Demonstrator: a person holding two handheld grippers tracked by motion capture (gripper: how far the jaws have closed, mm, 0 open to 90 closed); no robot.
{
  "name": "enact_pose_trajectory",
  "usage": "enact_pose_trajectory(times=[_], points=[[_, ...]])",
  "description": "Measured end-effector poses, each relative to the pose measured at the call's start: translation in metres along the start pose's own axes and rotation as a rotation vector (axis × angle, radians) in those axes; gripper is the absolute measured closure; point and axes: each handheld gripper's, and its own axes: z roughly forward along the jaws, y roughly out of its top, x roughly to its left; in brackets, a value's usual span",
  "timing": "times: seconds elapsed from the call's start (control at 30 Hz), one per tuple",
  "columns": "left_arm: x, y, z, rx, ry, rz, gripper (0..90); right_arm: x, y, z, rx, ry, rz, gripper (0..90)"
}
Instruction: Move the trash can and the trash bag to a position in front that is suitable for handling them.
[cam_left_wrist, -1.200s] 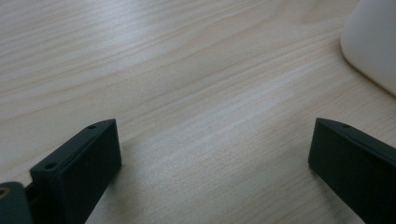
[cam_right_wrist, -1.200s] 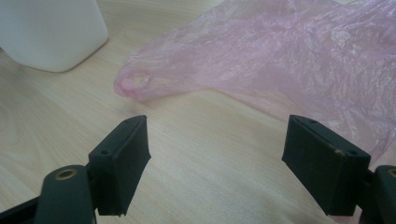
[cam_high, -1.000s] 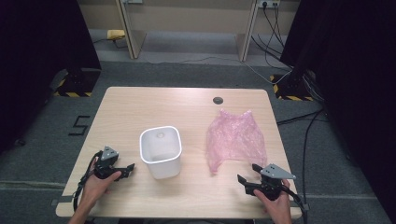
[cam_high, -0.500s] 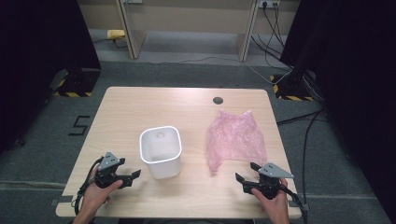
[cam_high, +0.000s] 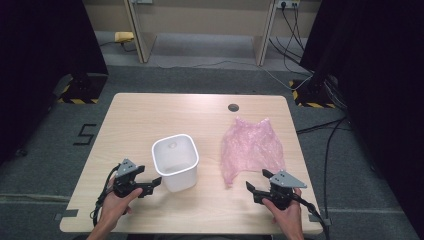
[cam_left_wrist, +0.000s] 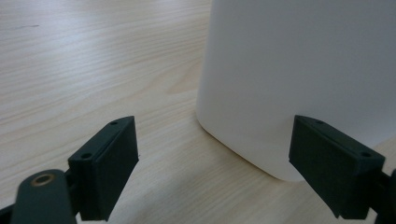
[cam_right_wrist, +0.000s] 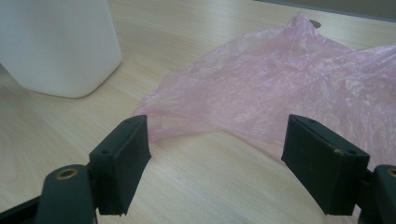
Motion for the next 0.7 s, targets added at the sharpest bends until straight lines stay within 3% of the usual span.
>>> enact_pose_trajectory(times=[0.07, 0.2, 0.37, 0.53, 0.6, 0.7], points=[[-0.002, 0.004, 0.005, 0.0, 0.0, 0.01, 15.2, 0.002, 0.001, 0.007, 0.0, 0.024, 0.015, 23.7], [-0.004, 0.012, 0.017, 0.0, -0.003, 0.012, 15.3, 0.002, 0.002, 0.011, 0.008, 0.021, 0.019, 23.4], [-0.002, 0.024, 0.037, -0.007, 0.02, 0.018, 15.5, 0.006, 0.007, 0.014, 0.006, 0.021, -0.031, 23.1], [0.004, 0.031, 0.055, -0.013, 0.043, -0.022, 16.5, 0.008, 0.007, 0.023, 0.023, 0.041, -0.028, 23.4], [0.005, 0.03, 0.055, -0.016, 0.038, -0.048, 16.8, 0.007, 0.007, 0.022, 0.017, 0.042, -0.022, 23.4], [0.005, 0.028, 0.048, -0.022, 0.042, -0.051, 16.8, 0.007, 0.008, 0.022, 0.015, 0.041, -0.027, 23.4]])
